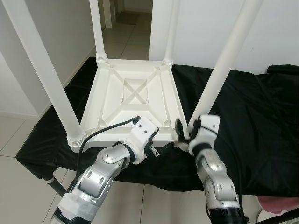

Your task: Building children table

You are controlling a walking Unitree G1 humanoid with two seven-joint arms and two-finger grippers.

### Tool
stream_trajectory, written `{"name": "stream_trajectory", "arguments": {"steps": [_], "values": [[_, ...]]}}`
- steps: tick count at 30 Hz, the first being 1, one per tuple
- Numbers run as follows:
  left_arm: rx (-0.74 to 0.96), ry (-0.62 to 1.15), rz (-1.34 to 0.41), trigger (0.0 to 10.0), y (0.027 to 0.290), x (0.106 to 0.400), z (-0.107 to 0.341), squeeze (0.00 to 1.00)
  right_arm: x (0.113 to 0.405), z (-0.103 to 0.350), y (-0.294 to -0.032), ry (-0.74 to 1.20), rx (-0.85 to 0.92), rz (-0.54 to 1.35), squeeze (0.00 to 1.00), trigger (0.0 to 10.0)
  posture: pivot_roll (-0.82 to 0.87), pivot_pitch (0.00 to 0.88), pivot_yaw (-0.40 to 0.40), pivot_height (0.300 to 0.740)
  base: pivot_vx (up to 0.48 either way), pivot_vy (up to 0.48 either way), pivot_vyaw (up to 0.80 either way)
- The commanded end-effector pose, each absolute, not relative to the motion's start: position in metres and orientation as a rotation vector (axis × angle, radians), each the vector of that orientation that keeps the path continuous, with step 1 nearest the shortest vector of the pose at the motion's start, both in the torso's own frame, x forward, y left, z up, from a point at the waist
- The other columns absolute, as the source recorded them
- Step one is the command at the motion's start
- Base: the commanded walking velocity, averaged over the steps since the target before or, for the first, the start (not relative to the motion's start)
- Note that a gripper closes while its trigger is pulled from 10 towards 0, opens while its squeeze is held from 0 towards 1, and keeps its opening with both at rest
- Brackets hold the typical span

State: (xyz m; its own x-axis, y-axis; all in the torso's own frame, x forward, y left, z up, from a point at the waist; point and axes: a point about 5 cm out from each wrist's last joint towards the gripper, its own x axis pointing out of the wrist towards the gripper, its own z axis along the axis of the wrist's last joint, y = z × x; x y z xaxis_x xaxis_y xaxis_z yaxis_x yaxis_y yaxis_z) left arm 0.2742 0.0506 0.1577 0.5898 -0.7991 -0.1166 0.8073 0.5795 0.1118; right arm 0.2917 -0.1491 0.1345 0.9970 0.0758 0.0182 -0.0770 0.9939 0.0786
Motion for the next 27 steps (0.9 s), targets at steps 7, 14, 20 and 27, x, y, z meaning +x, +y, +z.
{"name": "stream_trajectory", "arguments": {"steps": [7,14,20,27], "values": [[0.165,0.064,-0.954,10.0,0.051,0.276,0.157,0.0,0.295,0.133,-0.168,-0.012,0.016,0.334,0.0,10.0,-0.02,0.001,0.003,0.74,0.0,0.0,0.0],[0.165,0.062,-0.951,10.0,0.051,0.277,0.158,0.0,0.302,0.137,-0.17,-0.027,-0.044,0.474,0.0,10.0,-0.02,0.0,0.001,0.74,0.0,0.0,0.0],[0.158,0.061,-0.947,10.0,0.05,0.278,0.158,0.0,0.317,0.14,-0.166,-0.017,-0.102,0.583,0.0,10.0,-0.01,0.0,-0.003,0.74,0.0,0.0,0.0],[0.148,0.079,-0.947,10.0,0.052,0.276,0.151,0.0,0.322,0.135,-0.162,-0.001,-0.119,0.658,0.0,10.0,0.0,0.0,-0.005,0.74,0.0,0.0,0.0]]}}
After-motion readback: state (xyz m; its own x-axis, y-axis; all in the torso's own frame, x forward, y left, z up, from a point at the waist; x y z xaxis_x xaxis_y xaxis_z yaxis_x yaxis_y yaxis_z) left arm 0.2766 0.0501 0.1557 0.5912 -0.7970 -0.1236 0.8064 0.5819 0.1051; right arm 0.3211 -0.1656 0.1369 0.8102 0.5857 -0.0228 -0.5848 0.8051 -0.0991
